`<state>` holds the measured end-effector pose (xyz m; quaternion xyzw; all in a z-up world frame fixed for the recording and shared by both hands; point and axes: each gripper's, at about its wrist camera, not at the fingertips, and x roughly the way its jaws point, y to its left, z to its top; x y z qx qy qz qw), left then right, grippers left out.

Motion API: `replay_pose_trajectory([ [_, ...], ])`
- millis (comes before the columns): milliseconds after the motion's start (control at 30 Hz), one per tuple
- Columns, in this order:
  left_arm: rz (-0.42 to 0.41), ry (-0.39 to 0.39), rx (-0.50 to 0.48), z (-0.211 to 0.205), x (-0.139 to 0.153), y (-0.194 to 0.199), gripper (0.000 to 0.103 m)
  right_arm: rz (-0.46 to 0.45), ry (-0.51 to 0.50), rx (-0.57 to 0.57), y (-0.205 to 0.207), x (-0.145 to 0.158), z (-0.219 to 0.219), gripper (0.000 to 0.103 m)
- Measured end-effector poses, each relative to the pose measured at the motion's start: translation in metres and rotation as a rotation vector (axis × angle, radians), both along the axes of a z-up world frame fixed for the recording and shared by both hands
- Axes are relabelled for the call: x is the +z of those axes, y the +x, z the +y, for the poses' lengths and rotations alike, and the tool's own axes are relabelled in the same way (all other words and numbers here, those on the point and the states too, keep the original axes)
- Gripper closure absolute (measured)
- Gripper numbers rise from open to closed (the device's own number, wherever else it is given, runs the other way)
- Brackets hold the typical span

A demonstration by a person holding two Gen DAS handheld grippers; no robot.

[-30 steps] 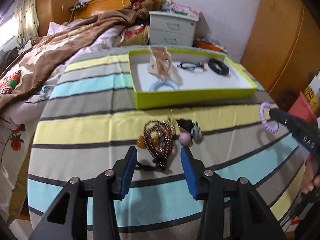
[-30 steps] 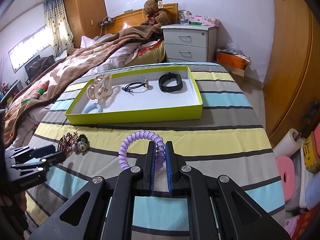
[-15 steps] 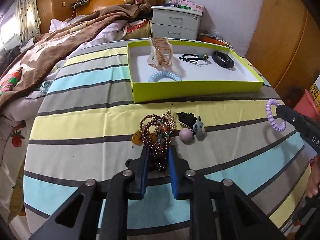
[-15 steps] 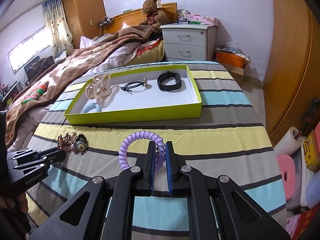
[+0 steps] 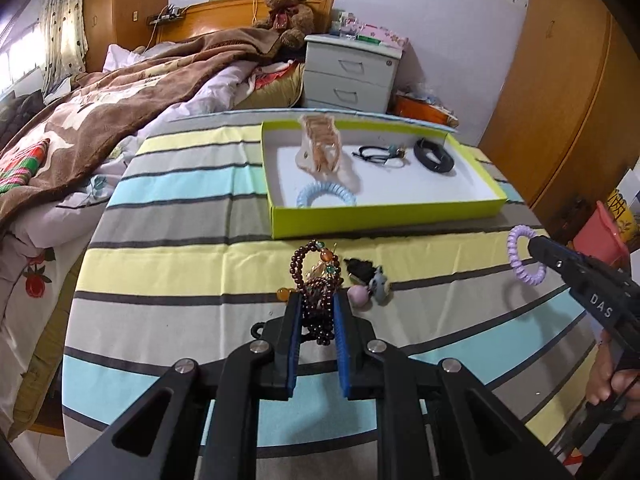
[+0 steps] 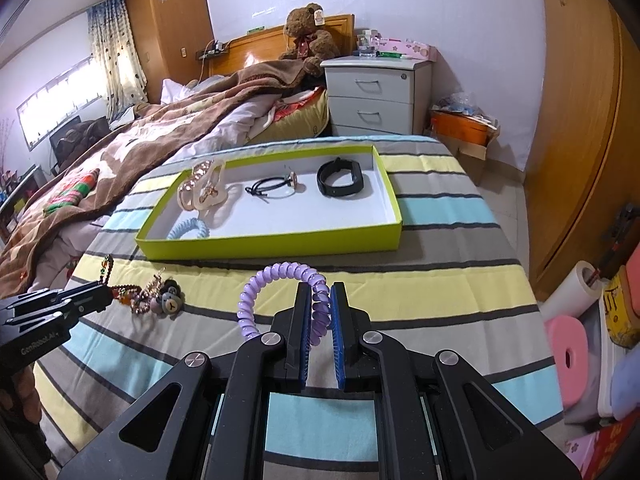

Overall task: Organize jewelry
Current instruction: 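Carry bracelet with left tool while right tool carries purple coil to green box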

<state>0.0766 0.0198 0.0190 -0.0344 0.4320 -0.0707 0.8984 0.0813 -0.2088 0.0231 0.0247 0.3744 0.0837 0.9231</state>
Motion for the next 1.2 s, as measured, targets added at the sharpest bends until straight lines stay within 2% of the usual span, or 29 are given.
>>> replay_pose_trajectory([
  [367,-0.073,-0.039,-0.021,-0.003,0.037,0.006,0.087,-0.053,-0.003,-0.009,0.003,0.025,-0.002,0.093],
  [767,-0.108,-0.079,-0.057,-0.020,0.059,0.047,0.087,-0.078,-0.014,-0.018,0.035,0.042,-0.008,0.093],
  [967,-0.105,-0.099,-0.088,-0.037,0.060,0.077,0.087,-0.051,-0.003,-0.031,0.064,0.037,-0.013,0.093],
  [1200,-0.076,-0.131,-0.118,-0.055,0.053,0.111,0.087,0.003,-0.010,-0.041,0.099,0.017,-0.014,0.093],
])
